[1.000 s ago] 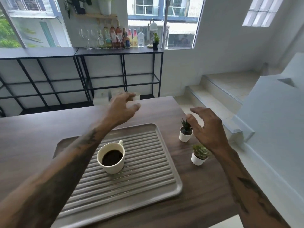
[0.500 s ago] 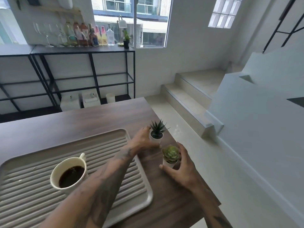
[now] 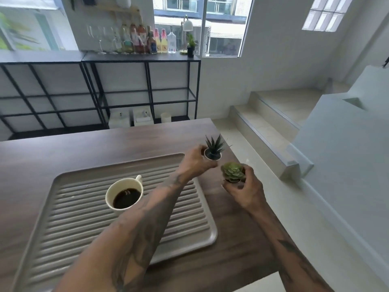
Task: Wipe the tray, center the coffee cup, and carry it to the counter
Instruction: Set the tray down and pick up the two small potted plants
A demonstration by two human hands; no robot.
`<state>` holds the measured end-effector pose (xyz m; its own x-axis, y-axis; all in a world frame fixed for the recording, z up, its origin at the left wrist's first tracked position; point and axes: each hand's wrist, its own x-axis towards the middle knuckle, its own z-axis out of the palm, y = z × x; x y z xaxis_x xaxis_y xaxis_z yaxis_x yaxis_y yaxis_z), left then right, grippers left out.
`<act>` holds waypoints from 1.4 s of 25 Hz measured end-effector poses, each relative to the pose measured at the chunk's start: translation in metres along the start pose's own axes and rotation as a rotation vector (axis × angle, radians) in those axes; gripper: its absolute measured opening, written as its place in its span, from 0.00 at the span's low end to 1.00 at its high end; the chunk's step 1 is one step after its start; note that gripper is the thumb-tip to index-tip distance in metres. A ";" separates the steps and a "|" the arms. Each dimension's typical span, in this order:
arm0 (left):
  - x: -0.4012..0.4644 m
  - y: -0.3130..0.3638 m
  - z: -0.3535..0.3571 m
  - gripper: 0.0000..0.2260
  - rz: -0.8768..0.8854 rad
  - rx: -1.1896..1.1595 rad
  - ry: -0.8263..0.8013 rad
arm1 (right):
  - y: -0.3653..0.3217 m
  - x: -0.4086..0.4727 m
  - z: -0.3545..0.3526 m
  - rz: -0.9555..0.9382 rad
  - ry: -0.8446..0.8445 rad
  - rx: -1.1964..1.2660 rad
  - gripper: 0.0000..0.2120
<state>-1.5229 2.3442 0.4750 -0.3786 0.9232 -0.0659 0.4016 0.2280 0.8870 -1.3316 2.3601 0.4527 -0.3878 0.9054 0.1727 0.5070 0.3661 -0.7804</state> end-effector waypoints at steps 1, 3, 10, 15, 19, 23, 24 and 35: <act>-0.006 0.002 -0.016 0.24 0.005 -0.011 0.022 | -0.009 0.009 0.004 -0.023 0.014 0.008 0.31; -0.019 0.005 -0.049 0.23 0.015 0.002 0.109 | -0.031 0.023 0.014 -0.086 0.020 0.013 0.30; -0.069 -0.016 -0.136 0.17 0.024 0.061 0.324 | -0.100 0.043 0.053 -0.264 -0.011 -0.003 0.29; -0.101 -0.039 -0.185 0.22 -0.044 0.087 0.442 | -0.139 0.037 0.078 -0.331 -0.098 0.016 0.28; -0.138 -0.063 -0.252 0.25 -0.095 0.141 0.559 | -0.191 0.038 0.117 -0.437 -0.178 0.031 0.28; -0.189 -0.097 -0.313 0.24 -0.203 0.162 0.732 | -0.251 0.026 0.173 -0.512 -0.270 0.088 0.28; -0.200 -0.105 -0.323 0.24 -0.227 0.165 0.764 | -0.264 0.022 0.185 -0.524 -0.295 0.099 0.28; -0.292 -0.156 -0.368 0.19 -0.339 0.090 0.930 | -0.370 -0.013 0.301 -0.537 -0.537 0.163 0.26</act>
<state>-1.7820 1.9256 0.5237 -0.9731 0.2031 0.1090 0.1978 0.4930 0.8472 -1.7456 2.1478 0.5582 -0.8894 0.3691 0.2696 0.0407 0.6514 -0.7577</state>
